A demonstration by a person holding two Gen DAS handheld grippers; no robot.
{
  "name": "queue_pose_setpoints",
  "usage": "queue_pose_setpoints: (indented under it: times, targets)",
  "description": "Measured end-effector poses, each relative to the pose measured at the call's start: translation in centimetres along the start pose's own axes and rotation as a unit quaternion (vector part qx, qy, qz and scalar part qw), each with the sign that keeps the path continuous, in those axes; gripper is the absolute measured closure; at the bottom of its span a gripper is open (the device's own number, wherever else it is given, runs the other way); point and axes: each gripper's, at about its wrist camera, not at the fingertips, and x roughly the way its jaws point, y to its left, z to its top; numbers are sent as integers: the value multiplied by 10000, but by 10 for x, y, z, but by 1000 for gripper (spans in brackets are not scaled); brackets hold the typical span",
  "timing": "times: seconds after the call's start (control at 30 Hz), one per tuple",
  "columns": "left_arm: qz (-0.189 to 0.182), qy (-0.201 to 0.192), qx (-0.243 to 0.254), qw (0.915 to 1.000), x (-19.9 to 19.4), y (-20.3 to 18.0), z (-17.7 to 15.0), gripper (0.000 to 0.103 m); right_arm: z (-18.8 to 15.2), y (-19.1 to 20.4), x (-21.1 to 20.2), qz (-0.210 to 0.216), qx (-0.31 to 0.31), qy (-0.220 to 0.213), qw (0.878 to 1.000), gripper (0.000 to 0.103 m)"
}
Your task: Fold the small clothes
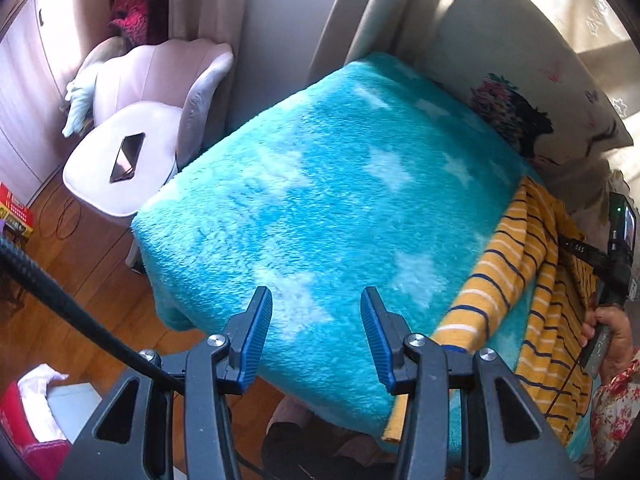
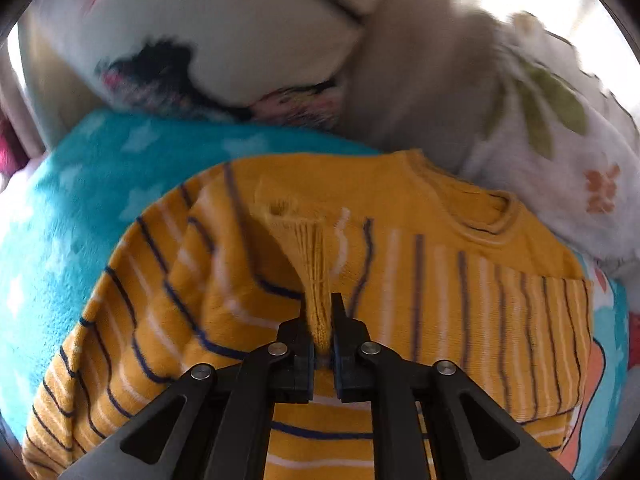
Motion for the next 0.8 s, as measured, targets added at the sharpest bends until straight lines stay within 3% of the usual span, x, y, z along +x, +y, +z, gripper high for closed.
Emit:
queue_pose_setpoints:
  times: [0.03,0.1,0.2,0.3,0.47,0.63,0.8]
  targets:
    - [-32,21,-52,10000,1,4,2,58,0,8,-3,2,-94,-20,10000,80]
    - [-58,20,-82,9999,2,8,4,58,-1,29,-13,60,-423,-210,9989,78]
    - [-44,-15,-57,10000,2,11,10,58,-11,65,-35,413,-1043,-428,9928,62]
    - [-42,-57,-134,9999,0,19,16,57,-33,94,-54,732,-1510,-428,9849,62]
    - [40,-111,-365,9993,-2,38,16,52,-67,108,-72,1390,-1573,-115,9776,62]
    - [51,-54,-518,9986,2,48,14,52,-107,152,-97,2327,-2064,299,9499,57]
    - [-13,-23,-468,9989,2,48,11,52,-127,177,-89,2536,-2092,816,9409,49]
